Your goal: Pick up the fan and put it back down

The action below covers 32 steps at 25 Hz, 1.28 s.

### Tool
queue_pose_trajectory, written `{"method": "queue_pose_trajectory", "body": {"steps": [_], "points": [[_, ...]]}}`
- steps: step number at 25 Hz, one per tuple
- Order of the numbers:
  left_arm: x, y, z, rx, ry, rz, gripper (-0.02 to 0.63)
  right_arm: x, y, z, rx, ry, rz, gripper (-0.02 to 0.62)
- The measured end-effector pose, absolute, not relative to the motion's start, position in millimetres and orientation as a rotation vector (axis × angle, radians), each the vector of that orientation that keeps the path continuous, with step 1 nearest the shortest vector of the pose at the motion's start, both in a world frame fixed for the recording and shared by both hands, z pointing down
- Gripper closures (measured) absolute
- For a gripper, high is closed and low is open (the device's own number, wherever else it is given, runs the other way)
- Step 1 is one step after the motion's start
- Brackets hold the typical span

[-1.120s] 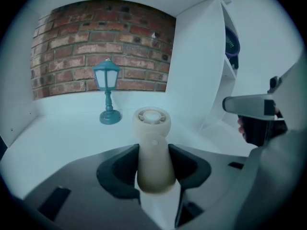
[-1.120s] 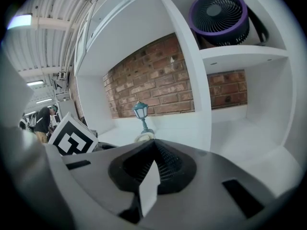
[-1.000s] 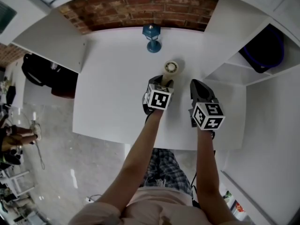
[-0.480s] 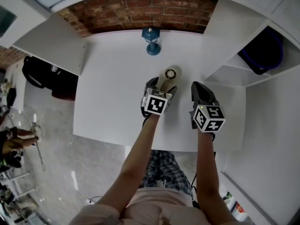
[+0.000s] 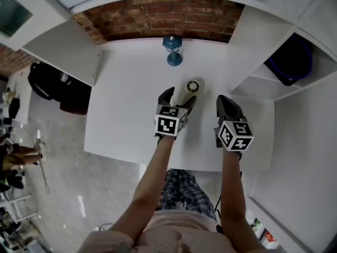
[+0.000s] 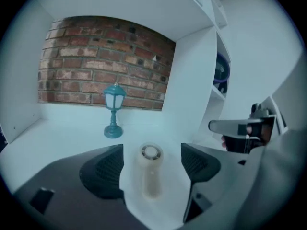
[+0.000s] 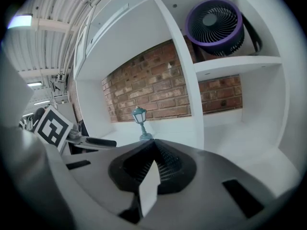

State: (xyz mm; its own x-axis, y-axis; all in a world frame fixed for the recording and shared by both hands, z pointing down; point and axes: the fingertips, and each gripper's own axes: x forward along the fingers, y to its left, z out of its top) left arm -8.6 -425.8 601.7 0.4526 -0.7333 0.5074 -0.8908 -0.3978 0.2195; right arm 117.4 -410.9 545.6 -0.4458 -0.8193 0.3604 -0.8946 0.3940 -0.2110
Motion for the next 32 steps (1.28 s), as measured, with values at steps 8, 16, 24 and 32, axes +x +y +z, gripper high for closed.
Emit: {"method": "queue_pose_trajectory", "body": {"steps": [8, 16, 24, 32], "points": [[-46.4, -402.9, 505.0, 2.344, -1.428, 0.240, 0.370, 115.3, -390.7, 498.8, 1.577, -2.510, 0.474, 0.578], [-75.1, -360.8, 426.0, 2.458, -1.498, 0.042, 0.526, 118.3, -356.2, 435.5, 1.625, -2.611, 0.322, 0.578], [-90.6, -327.9, 378.6, 2.555, -1.590, -0.050, 0.575, 120.2, -324.9, 381.6, 1.662, -2.693, 0.162, 0.578], [-101.2, -305.6, 357.7, 2.597, -1.647, -0.093, 0.578, 139.1, -301.1, 365.5, 1.760, -2.666, 0.094, 0.580]]}}
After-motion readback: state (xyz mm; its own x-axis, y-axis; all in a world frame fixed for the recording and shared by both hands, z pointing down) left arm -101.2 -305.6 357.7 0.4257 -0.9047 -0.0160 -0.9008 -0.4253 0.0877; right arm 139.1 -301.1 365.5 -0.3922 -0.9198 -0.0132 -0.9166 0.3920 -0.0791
